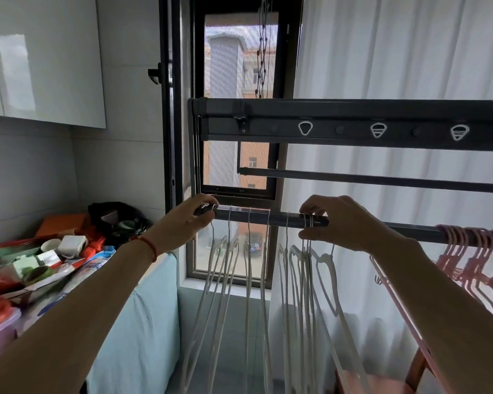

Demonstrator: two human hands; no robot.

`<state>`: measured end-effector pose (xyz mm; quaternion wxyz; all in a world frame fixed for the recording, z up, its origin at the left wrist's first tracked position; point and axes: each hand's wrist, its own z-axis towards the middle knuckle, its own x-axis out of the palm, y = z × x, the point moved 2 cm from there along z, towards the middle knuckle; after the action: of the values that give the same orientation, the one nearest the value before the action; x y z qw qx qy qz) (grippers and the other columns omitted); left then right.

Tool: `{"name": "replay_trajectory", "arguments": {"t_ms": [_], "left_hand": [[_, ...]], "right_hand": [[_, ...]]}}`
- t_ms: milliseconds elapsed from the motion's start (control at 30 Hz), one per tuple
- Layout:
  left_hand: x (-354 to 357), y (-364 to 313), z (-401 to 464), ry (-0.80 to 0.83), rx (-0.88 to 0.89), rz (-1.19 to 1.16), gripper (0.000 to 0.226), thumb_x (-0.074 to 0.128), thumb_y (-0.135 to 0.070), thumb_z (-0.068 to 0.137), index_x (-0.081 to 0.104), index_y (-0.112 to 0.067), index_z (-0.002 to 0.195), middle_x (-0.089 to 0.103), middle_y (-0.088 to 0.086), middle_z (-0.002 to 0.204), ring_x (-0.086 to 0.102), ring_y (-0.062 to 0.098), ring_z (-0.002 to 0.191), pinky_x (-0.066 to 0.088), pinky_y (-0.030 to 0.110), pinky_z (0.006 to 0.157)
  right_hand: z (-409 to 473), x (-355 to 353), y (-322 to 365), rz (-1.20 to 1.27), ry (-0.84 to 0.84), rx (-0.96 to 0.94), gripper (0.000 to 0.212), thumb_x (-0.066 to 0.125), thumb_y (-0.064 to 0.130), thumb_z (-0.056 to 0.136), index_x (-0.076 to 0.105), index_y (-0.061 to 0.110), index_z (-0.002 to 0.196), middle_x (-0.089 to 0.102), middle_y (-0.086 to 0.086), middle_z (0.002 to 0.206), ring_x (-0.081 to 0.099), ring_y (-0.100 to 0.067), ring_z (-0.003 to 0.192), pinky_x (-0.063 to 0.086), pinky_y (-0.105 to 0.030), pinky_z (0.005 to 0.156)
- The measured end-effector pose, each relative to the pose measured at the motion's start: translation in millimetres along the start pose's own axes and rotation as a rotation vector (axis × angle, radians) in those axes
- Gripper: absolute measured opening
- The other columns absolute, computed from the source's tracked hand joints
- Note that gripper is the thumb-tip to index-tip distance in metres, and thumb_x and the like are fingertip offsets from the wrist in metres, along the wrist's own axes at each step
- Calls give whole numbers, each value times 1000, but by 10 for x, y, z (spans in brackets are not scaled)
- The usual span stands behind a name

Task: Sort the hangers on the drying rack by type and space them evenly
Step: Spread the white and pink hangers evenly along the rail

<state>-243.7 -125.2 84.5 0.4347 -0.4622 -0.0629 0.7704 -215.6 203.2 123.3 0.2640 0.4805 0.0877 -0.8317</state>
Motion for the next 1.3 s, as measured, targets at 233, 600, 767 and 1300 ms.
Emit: {"name": "replay_trajectory", "arguments": {"t_ms": [233,600,767,1300], "left_hand": [[4,6,1,8,4,17,25,49,-25,102,50,-22,127,57,-10,104,62,2,92,56,15,70],[-3,29,-8,9,22,15,28,49,-27,101,51,-20,128,58,1,100,63,24,84,57,23,75],[-12,32,-14,2,37,22,28,49,-27,101,51,-20,128,58,-5,97,62,6,81,54,14,70],[-8,79,-1,33,0,35,30,48,-30,101,49,-22,130,56,-6,102,65,10,92,60,24,65]], "right_hand": [[-34,-4,-86,-1,-9,-12,55,79,54,73,60,28,118,69,12,110,67,-11,92,57,-36,84],[-56,29,-98,-20,-63,-72,45,76,55,77,62,34,114,65,21,96,61,2,73,56,-28,74],[-60,3,-112,-7,-47,-72,44,78,51,77,63,30,112,58,26,91,59,5,70,54,-27,74],[-119,-6,-208,-1,-77,-98,44,76,51,78,63,31,115,71,15,102,63,2,77,57,-27,77]]}}
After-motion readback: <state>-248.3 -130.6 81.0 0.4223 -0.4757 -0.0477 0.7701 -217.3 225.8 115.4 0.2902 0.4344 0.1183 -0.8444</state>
